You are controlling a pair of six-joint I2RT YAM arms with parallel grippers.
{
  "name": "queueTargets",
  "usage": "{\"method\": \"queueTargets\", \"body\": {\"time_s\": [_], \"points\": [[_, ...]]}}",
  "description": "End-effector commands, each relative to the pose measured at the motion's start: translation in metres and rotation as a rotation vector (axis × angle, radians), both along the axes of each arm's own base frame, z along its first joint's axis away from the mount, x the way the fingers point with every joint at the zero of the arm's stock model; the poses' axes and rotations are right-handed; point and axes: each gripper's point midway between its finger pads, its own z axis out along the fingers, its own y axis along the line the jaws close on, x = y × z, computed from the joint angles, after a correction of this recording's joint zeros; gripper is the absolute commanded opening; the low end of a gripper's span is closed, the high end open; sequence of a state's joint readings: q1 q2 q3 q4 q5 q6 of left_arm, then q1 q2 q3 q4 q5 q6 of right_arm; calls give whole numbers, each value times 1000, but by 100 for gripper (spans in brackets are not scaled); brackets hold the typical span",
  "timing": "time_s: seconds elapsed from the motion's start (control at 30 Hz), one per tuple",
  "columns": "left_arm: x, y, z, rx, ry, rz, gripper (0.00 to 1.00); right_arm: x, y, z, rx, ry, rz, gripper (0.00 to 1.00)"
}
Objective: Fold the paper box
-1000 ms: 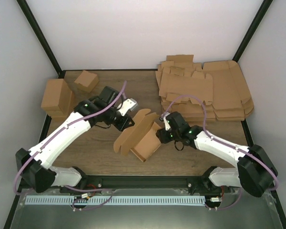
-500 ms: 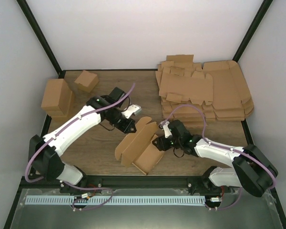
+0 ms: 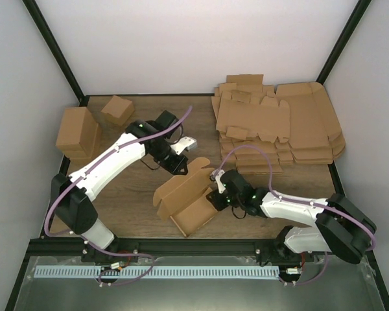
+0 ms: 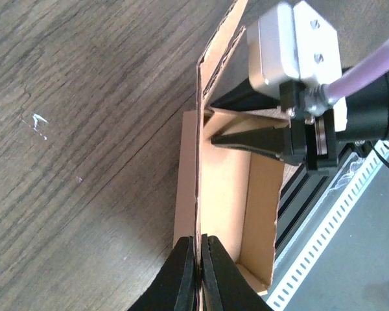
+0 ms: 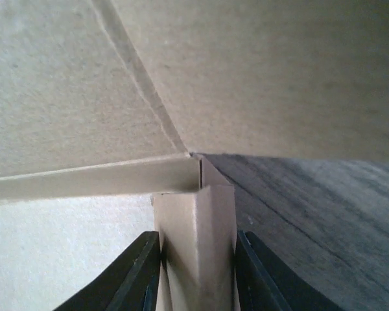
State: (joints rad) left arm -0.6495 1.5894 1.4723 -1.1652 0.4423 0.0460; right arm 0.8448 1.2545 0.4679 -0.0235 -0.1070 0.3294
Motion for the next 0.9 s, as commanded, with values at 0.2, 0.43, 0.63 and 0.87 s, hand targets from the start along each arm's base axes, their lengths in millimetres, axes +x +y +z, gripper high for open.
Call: {"method": "queueTargets", "body": {"time_s": [0.2,0.43,0.63,0.87], "points": [[7,-11,7,-29,-10,-24,4,-11,5,-23,-169,22,-91,24],[4,-18,7,-77,9,-37,4,-11,-3,-41,-328,0,-203,2],[0,-17,6,-85,14,-41,4,-4,-16,-41,-421,-36,-292,1],[-2,-15,1,-81,19,-35,4,-6,-6,-27,-315,-47,-271,32]]}}
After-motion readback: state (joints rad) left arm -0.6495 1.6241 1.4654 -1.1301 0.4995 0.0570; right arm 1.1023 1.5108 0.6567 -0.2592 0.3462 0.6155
